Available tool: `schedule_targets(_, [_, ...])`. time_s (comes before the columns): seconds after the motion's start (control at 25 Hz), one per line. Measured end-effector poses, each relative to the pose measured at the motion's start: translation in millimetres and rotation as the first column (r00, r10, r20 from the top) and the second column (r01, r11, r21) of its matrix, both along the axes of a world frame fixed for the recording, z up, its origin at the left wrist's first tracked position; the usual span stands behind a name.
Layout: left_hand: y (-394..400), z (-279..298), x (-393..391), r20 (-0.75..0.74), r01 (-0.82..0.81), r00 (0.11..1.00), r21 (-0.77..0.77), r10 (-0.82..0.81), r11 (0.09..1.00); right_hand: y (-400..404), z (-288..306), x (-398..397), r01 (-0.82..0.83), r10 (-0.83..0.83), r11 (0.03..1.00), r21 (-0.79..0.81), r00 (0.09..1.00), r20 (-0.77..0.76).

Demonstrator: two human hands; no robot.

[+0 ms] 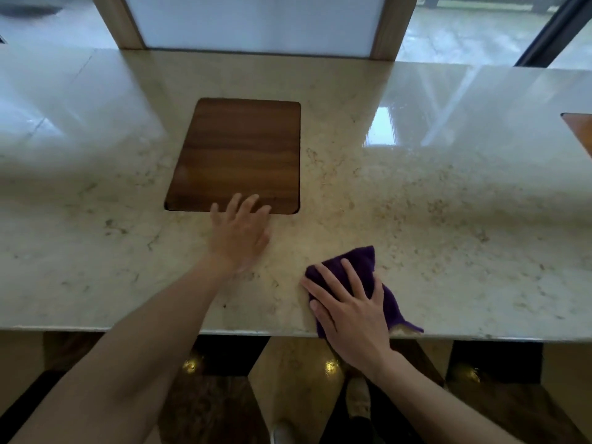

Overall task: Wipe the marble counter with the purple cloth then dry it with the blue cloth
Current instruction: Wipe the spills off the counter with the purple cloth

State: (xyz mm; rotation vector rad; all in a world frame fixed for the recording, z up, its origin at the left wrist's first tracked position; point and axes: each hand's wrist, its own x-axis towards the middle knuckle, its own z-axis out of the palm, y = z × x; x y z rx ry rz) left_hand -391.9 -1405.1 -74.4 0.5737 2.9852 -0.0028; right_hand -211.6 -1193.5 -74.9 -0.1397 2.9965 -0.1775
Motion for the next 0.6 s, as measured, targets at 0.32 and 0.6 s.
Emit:
schedule_targets(0.32, [-19.8, -8.2, -15.1, 0.01, -0.03, 0.999, 0.005, 0.03, 1.0, -18.2, 2.8, -138.2, 0.248, -0.247, 0.966, -0.076, 0.969, 0.03])
schedule_targets(0.6, [-25.3, -9.9, -12.4, 0.037, 0.036, 0.999, -0.011, -0.036, 0.999, 36.0, -0.6, -351.0, 0.262, -0.264, 0.962, -0.071, 0.964, -0.013])
